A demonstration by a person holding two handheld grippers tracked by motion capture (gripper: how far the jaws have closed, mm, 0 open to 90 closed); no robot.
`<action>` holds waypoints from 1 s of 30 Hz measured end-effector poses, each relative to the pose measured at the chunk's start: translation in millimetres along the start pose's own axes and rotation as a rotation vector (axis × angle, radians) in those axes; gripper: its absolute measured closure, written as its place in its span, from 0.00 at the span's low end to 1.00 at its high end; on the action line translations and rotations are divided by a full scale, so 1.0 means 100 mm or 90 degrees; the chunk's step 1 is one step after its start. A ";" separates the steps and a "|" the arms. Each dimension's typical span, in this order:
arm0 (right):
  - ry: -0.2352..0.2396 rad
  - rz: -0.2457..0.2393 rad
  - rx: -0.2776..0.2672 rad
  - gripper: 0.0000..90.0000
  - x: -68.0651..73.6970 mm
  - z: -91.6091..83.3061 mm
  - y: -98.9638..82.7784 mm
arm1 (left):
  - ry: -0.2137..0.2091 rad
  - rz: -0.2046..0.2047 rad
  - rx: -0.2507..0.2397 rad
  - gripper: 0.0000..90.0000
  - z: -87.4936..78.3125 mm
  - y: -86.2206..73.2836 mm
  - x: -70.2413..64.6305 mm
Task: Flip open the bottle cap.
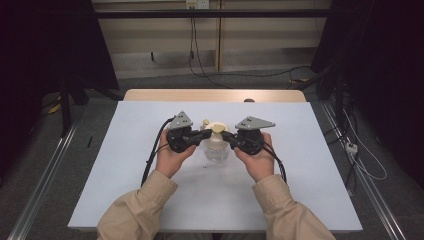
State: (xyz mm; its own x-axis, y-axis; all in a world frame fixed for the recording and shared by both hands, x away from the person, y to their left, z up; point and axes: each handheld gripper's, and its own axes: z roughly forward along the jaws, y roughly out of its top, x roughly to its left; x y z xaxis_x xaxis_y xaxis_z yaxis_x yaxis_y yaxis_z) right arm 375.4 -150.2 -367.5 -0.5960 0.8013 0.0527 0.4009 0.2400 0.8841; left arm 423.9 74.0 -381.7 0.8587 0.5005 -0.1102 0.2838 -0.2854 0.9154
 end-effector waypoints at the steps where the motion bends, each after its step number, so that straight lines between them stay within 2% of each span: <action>1: 0.001 0.000 -0.001 1.00 0.00 0.00 0.00 | 0.001 0.000 -0.001 1.00 0.00 0.00 0.00; 30: -0.012 -0.004 -0.006 1.00 0.00 0.02 0.03 | 0.000 -0.001 -0.003 1.00 0.00 -0.01 0.00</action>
State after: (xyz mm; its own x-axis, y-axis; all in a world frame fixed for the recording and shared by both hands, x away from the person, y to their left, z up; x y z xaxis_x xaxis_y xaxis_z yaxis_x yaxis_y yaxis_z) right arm 377.6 -148.5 -365.5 -0.5852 0.8100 0.0385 0.3911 0.2403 0.8885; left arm 423.6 73.9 -382.2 0.8579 0.5016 -0.1117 0.2833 -0.2804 0.9171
